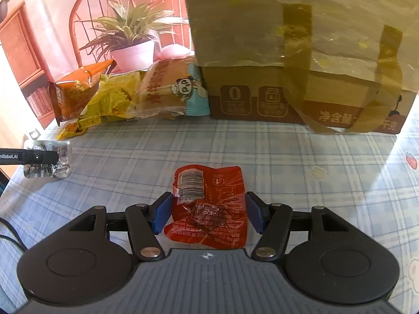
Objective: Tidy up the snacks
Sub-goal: 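Lift both packets and carry them over the cardboard box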
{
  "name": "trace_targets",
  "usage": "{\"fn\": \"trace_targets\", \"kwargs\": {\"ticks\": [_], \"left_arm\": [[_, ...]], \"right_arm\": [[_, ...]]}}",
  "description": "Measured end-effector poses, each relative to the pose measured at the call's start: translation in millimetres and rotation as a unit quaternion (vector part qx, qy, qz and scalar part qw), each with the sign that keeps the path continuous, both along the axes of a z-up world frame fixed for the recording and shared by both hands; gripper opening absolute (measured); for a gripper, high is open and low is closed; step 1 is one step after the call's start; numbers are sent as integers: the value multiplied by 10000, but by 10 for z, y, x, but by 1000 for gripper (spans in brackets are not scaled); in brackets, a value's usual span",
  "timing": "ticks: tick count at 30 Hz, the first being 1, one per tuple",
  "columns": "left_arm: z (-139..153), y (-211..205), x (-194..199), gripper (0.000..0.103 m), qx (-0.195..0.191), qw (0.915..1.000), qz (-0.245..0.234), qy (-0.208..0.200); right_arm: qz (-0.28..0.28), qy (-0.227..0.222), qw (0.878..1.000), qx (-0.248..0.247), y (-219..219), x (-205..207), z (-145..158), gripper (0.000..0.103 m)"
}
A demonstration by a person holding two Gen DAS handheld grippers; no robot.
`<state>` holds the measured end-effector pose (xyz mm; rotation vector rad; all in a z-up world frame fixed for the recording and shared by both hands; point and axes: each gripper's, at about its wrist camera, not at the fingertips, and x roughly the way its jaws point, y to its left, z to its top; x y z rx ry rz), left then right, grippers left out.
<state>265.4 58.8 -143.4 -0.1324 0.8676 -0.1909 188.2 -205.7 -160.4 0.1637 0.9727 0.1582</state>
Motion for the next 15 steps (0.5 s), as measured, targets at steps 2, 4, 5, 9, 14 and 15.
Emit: {"fn": "trace_targets", "kwargs": {"ticks": [2,4,5,9,14,15], "left_arm": [[7,-21,-20,25,-19,10000,-15,-9],[4,-36,-46,24,-28,10000,-22,-14],[-1,-46,-57,24,-39,10000,-32,-9],[-11,-81,-127,24,-95,9999,-54,24],[-5,-120,-159,24,-132,9999,-83,13],[-2,-132,-163,22,-129,9999,-98,3]], "right_arm": [[-37,-6,10000,18,-16,-8,0,62],[-54,-20,10000,43,-26,-8,1,62],[-54,-26,10000,56,-30,-6,1,62],[-47,8,9999,99,-35,-5,-24,62],[-27,8,9999,156,-44,-7,-31,62],[-24,7,9999,163,-46,-7,-34,62]]}}
